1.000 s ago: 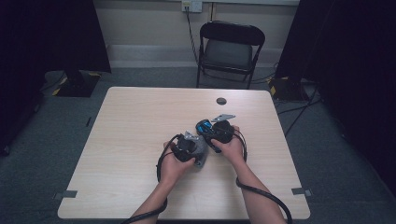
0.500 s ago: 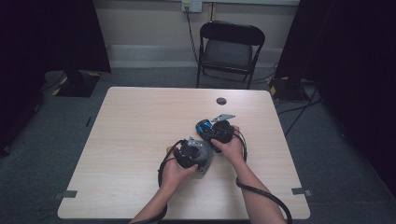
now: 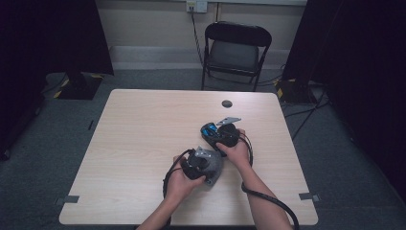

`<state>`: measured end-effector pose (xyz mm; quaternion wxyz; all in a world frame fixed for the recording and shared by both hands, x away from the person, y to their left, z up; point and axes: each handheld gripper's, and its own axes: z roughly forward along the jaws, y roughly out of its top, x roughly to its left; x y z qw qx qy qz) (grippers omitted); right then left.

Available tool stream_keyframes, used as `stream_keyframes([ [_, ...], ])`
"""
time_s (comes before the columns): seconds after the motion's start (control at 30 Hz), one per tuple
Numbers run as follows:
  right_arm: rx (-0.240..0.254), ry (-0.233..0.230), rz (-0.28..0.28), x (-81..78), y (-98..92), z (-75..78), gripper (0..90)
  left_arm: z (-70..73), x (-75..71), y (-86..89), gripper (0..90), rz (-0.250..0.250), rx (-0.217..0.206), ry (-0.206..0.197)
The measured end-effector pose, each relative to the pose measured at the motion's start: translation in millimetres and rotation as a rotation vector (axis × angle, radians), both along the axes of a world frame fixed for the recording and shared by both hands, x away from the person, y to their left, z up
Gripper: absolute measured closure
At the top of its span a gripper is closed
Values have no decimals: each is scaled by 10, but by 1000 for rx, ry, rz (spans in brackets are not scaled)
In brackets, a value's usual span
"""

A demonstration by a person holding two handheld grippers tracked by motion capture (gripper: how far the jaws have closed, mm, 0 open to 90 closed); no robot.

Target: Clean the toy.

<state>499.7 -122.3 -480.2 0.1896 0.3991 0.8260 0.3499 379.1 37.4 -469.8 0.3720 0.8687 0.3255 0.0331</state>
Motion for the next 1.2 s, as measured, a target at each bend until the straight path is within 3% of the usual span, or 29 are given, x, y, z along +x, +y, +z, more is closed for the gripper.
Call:
stream_keyframes([
  [0.2,0,1,-2,-1,2,1,406,33,-111,-64,703,-38,-11,-5],
  [0.27,1,-1,-2,-2,-1,-1,406,38,-166,-86,701,-51,-35,-4],
  [0.37,3,-4,-1,-7,-6,-4,406,45,-242,-126,701,-78,-19,-21],
  [0.43,7,-6,-3,-11,-7,-7,406,41,-269,-138,701,-85,-31,-18],
  [0.9,15,13,-7,-18,-44,2,394,0,-271,-219,699,-74,-34,-30],
  [1.03,-41,22,-1,-6,-65,52,310,-24,-275,-224,696,-51,-44,-35],
  [1.2,-11,25,-2,-40,-183,127,283,-15,-261,-251,695,-34,-45,-43],
])
